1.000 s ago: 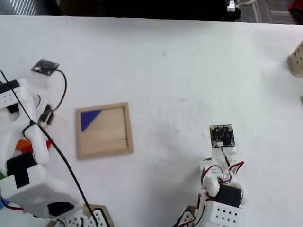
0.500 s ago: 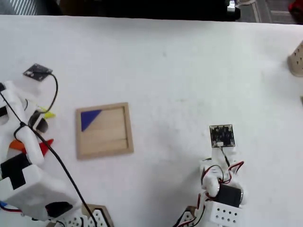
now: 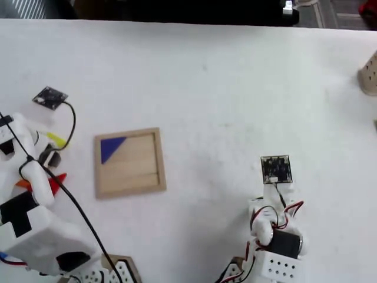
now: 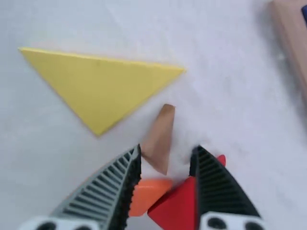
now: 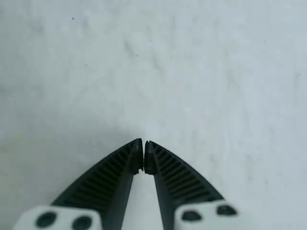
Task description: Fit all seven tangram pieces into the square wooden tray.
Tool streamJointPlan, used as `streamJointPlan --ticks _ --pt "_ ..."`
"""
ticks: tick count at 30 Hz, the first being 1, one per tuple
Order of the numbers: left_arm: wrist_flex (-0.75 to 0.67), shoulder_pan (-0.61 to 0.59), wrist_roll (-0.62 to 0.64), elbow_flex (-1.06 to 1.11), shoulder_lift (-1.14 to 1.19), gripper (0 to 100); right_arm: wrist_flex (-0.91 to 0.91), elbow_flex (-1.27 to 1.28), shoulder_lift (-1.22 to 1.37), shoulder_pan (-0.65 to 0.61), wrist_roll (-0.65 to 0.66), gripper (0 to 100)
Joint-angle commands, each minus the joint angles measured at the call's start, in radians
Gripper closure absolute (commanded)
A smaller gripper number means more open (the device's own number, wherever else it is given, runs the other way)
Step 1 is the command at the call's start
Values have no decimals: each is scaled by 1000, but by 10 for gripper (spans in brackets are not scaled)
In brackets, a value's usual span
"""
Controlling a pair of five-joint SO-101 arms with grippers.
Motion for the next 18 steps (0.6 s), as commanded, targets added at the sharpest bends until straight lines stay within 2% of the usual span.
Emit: streamJointPlan --ticks 1,18 --pt "-34 -22 -8 -11 -7 808 5 6 -12 -1 9 981" --pt "-35 -56 -9 -41 21 805 5 6 -12 -4 9 981"
